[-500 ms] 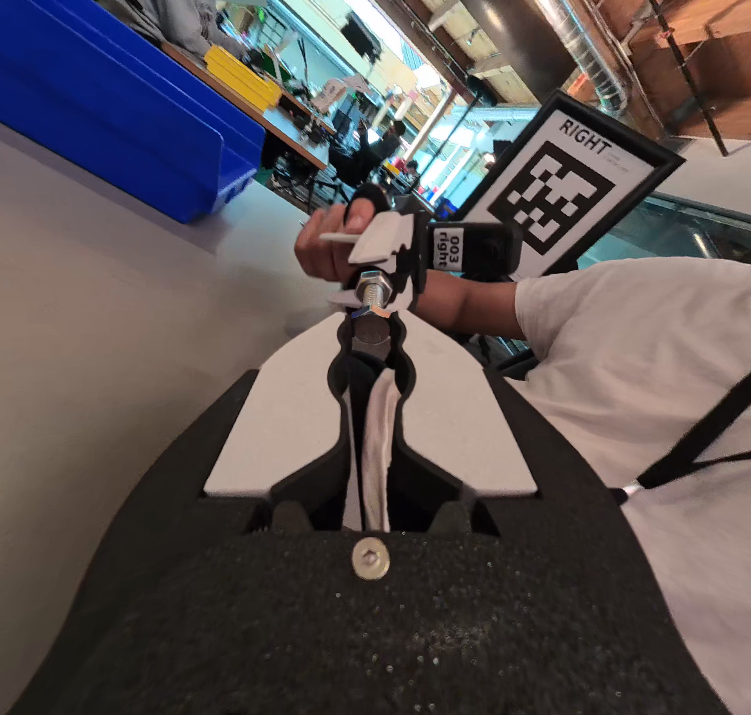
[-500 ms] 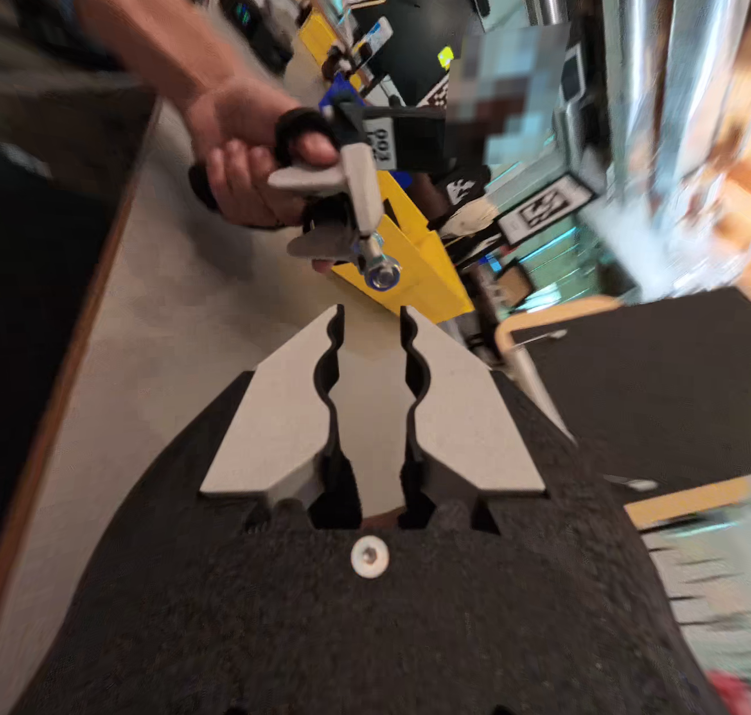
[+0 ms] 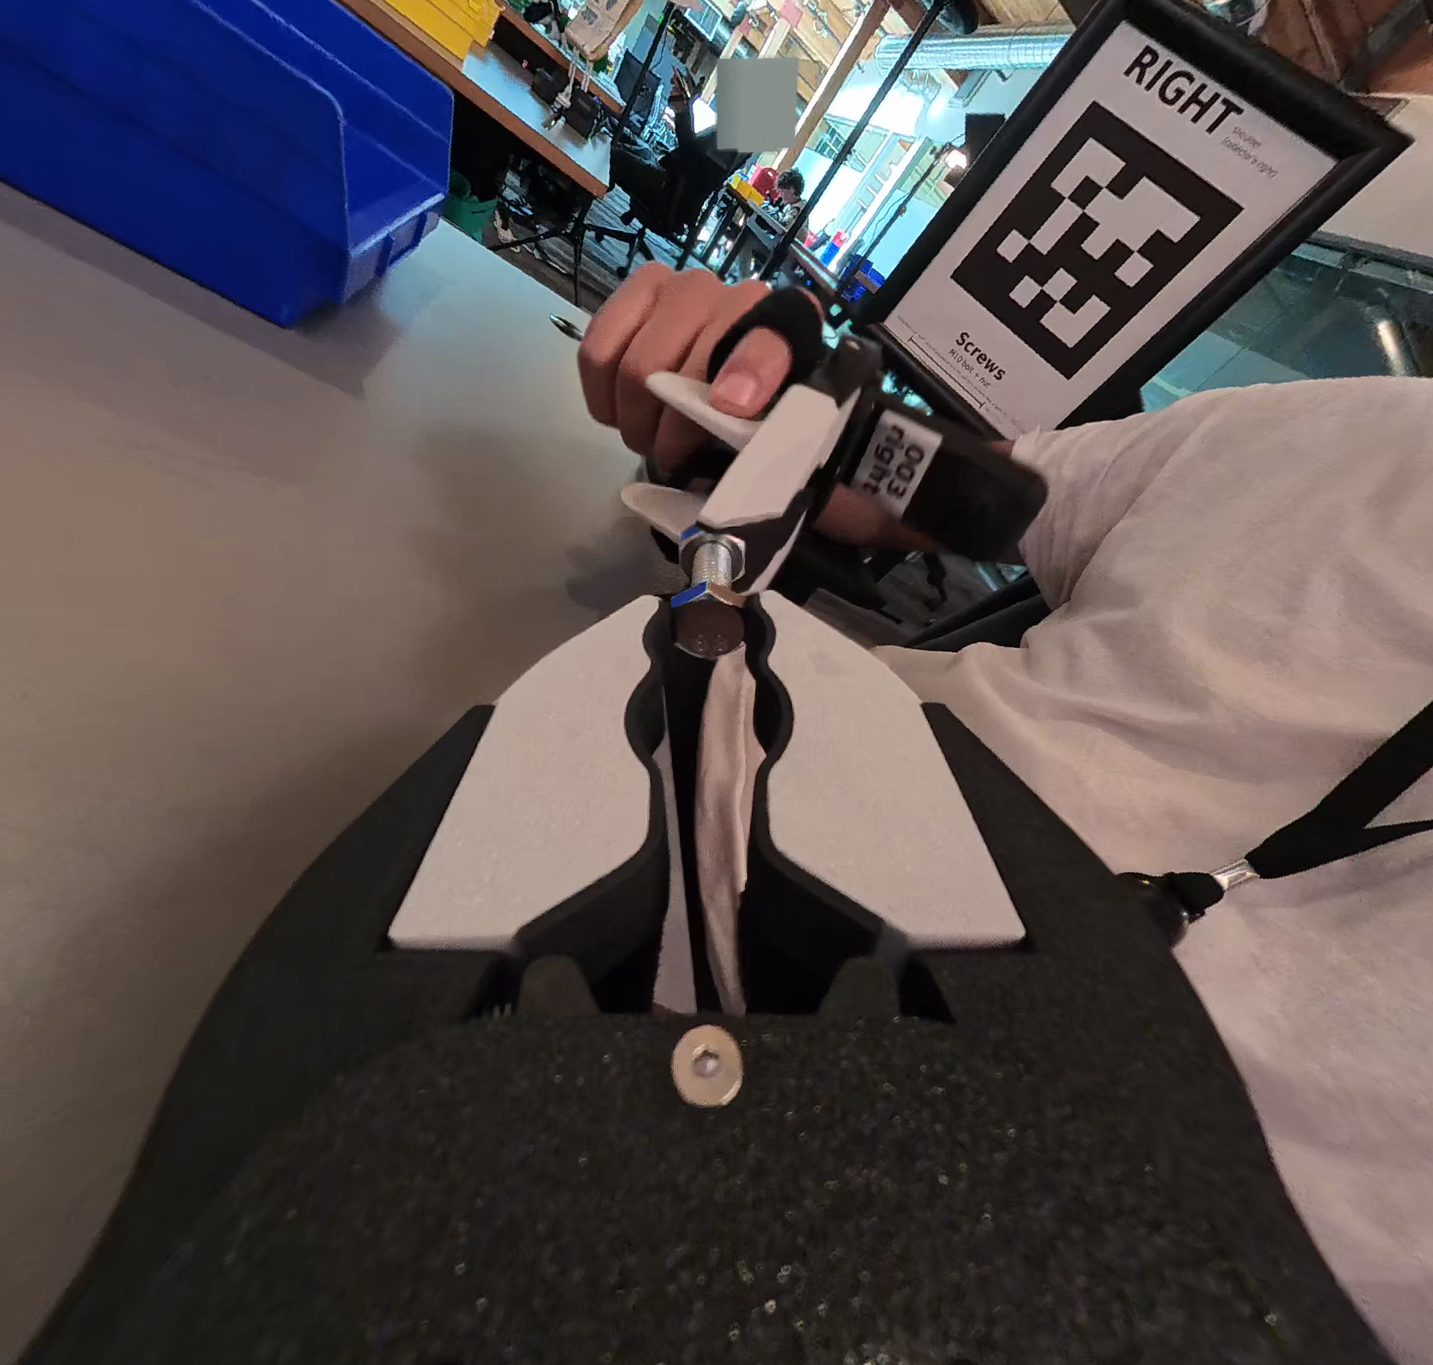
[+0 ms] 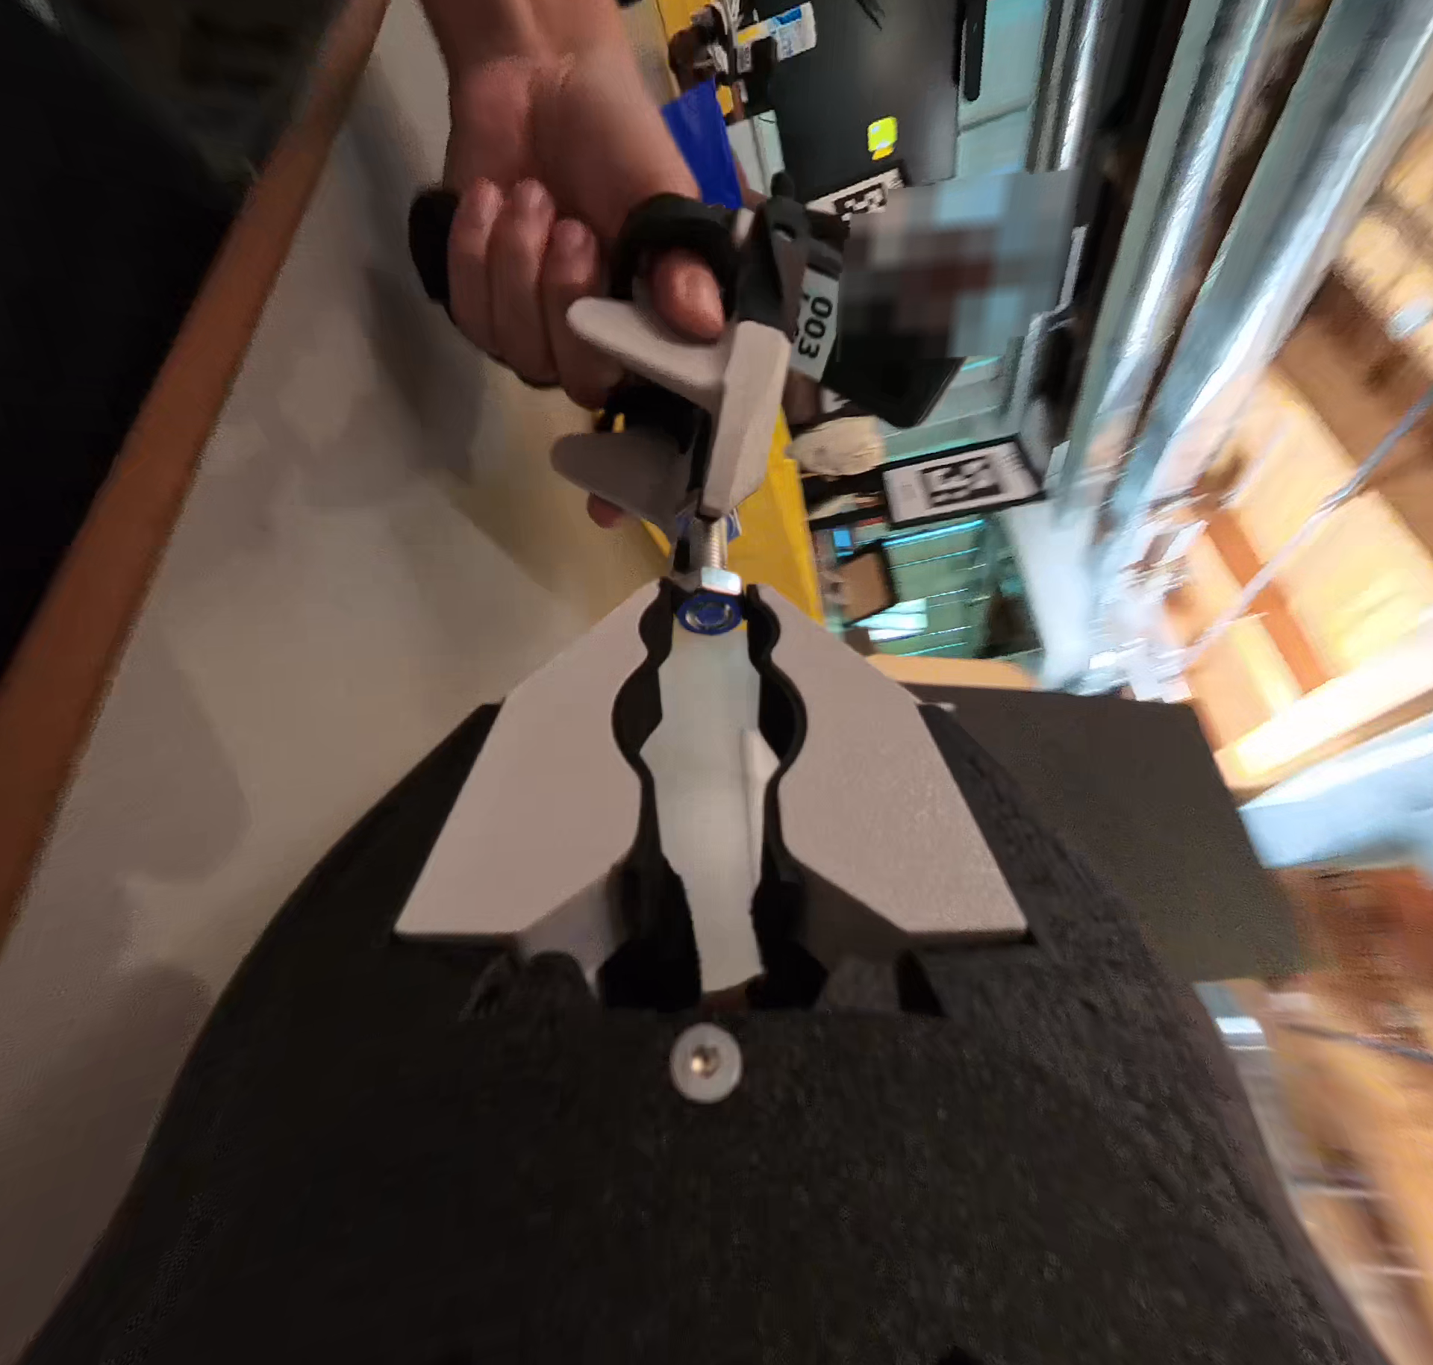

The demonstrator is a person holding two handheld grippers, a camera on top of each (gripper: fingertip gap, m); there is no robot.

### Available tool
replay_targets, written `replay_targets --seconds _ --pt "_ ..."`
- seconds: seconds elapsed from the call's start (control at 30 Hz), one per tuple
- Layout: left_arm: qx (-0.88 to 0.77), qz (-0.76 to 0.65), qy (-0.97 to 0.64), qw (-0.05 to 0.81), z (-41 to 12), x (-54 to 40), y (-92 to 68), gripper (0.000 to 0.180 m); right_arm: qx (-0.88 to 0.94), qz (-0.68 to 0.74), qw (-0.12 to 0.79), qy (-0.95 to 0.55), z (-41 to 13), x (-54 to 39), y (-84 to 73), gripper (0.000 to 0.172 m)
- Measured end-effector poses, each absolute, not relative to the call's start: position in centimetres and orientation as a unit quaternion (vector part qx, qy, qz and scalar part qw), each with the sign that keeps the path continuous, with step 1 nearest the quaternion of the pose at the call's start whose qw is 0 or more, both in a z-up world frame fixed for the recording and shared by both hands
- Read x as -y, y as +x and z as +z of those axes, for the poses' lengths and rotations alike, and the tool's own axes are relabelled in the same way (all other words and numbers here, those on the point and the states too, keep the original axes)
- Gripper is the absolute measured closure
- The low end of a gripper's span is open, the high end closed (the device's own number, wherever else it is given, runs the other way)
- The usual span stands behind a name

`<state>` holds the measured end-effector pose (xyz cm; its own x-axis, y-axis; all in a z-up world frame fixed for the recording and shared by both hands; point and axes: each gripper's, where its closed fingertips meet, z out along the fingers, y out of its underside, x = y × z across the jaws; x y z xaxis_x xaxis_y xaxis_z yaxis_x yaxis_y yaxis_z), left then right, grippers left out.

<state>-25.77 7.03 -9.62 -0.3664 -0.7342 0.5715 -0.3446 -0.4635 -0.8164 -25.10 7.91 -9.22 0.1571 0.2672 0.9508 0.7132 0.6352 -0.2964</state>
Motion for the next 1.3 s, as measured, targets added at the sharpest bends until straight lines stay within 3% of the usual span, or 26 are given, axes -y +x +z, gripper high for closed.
replay_targets --seconds 0.13,0.3,0.5,0.57,0.63,0.77,0.87,0.97,1.07,1.3 --pt "-0.518 -0.64 -0.535 0.189 -9.5 -7.2 -25.8 0.163 0.56 0.069 0.619 -0.546 -9.4 -8.0 -25.2 0.153" --pt "-0.525 -0.621 -0.53 0.241 -9.1 -7.8 -25.6 0.163 0.388 0.4 0.505 -0.659 -8.9 -8.4 -25.3 0.154" --pt "-0.521 -0.605 -0.54 0.266 -9.1 -8.9 -25.9 0.163 0.182 0.61 0.331 -0.696 -9.2 -9.1 -25.8 0.154" --pt "-0.517 -0.605 -0.545 0.265 -9.2 -9.1 -25.9 0.163 0.158 0.63 0.319 -0.69 -9.2 -9.3 -25.6 0.154" --pt "-0.513 -0.607 -0.549 0.26 -9.2 -9.3 -25.9 0.163 0.188 0.606 0.353 -0.688 -9.2 -9.4 -25.5 0.152" --pt "-0.466 -0.648 -0.552 0.24 -8.2 -10.5 -26.8 0.163 0.292 0.46 0.454 -0.705 -10.4 -10.0 -25.0 0.128" --pt "-0.431 -0.678 -0.55 0.226 -7.5 -11.3 -27.3 0.163 0.427 0.201 0.542 -0.695 -12.5 -11.2 -23.8 0.12" --pt "-0.421 -0.69 -0.551 0.208 -7.5 -11.3 -27.4 0.163 0.509 -0.088 0.624 -0.586 -11.1 -12.3 -22.7 0.123" --pt "-0.426 -0.683 -0.568 0.173 -8.6 -10.8 -27.1 0.163 0.549 -0.285 0.632 -0.467 -10.0 -12.3 -22.8 0.124" --pt "-0.429 -0.672 -0.589 0.132 -10.1 -9.8 -26.1 0.163 0.592 -0.369 0.617 -0.363 -10.1 -11.1 -24.8 0.137"
